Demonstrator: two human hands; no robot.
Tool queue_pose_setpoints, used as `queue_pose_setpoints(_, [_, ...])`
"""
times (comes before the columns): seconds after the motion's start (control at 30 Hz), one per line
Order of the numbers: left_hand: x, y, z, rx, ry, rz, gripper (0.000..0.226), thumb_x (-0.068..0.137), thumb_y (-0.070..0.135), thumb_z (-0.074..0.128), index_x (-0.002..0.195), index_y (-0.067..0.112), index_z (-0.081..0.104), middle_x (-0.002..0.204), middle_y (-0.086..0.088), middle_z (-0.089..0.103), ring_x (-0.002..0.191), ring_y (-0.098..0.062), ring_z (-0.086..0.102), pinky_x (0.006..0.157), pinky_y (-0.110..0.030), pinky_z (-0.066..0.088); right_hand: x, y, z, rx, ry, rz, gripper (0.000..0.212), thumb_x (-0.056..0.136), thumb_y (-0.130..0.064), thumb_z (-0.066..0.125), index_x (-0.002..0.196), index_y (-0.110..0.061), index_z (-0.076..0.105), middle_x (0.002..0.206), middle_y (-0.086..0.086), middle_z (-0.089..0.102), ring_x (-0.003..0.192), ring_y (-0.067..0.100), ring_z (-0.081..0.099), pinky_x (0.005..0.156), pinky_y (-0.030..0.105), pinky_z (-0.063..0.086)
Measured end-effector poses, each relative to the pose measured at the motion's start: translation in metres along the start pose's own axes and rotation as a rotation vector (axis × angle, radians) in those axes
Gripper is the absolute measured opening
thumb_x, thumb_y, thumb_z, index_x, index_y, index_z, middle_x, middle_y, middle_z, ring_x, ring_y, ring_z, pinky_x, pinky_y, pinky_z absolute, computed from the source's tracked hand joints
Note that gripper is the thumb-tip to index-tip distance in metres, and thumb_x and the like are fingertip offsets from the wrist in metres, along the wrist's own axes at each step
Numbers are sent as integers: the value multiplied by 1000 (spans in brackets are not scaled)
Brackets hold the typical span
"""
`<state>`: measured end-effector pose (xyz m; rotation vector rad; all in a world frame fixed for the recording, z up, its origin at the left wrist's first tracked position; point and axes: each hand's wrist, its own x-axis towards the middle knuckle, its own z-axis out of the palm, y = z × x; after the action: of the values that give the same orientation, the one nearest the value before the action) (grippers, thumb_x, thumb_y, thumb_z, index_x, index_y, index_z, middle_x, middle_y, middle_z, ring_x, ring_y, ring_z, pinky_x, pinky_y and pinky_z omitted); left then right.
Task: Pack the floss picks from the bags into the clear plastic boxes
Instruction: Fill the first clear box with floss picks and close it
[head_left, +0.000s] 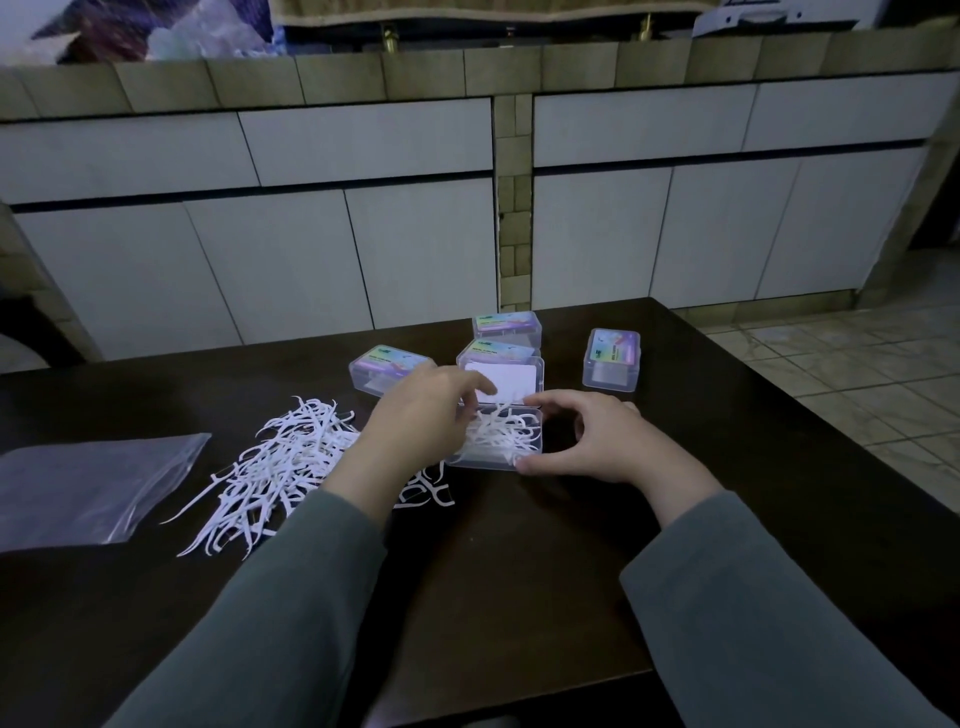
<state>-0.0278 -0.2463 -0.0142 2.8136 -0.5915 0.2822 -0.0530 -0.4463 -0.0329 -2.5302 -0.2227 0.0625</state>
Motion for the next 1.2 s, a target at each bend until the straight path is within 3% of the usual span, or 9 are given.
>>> queue_pose_setpoints(0.07, [0,0,0,33,37,4,37,92,9,55,120,32,63,122,8,59,109,-13,43,86,-31,46,0,0,0,-1,1,-3,77,71,-61,74,138,-44,41,131,-17,51,112,8,39,106,41,29])
queue_pose_setpoints(0.13, [-1,1,-2,-36,89,30,27,94,23,56,119,31,64,123,9,59,102,-8,40,82,-28,42,0,0,0,4,-3,-14,76,72,-60,74,138,-44,41,129,-18,51,112,7,40,106,40,29])
queue_pose_setpoints(0.23, [-3,8,1,-15,-3,45,30,91,42,60,119,33,64,124,10,59,107,-8,42,82,-26,39,-1,0,0,16,0,-18,75,72,-59,74,138,-43,42,127,-18,51,117,10,43,108,43,29])
queue_pose_setpoints(0.47, [-4,-3,-8,-107,-119,-17,19,89,20,65,94,36,71,110,6,62,94,-11,54,74,-23,46,-1,0,1,14,15,1,76,71,-59,75,138,-43,42,131,-18,52,120,11,44,109,43,26])
queue_pose_setpoints(0.57, [-5,-2,-7,-193,-41,10,20,91,21,63,104,35,68,112,9,63,91,-5,54,77,-26,49,-1,0,1,18,12,3,77,71,-59,75,138,-43,41,130,-17,52,121,13,44,108,42,26])
queue_pose_setpoints(0.73, [9,11,10,39,57,-68,43,90,52,56,127,30,59,122,6,59,110,-13,49,82,-30,46,-2,-2,1,9,12,-3,76,72,-58,74,139,-41,41,131,-16,52,121,12,44,111,44,25])
queue_pose_setpoints(0.97, [16,8,15,-268,31,-162,5,88,35,67,93,34,69,114,6,63,100,-13,53,79,-29,48,-1,-2,2,5,17,12,77,72,-59,74,139,-41,41,134,-16,51,123,13,43,112,46,25])
queue_pose_setpoints(1.1, [8,9,8,-409,-114,-37,14,80,33,74,94,31,75,112,8,65,109,-12,54,92,-36,49,0,-1,1,0,7,-3,77,72,-60,73,139,-41,40,134,-16,51,124,13,43,111,44,25])
queue_pose_setpoints(1.2, [3,7,2,-388,-192,44,20,86,29,69,105,31,72,109,14,61,103,-4,54,89,-26,47,-1,1,1,19,-4,-11,77,72,-59,74,139,-41,41,130,-16,52,120,13,44,109,44,29])
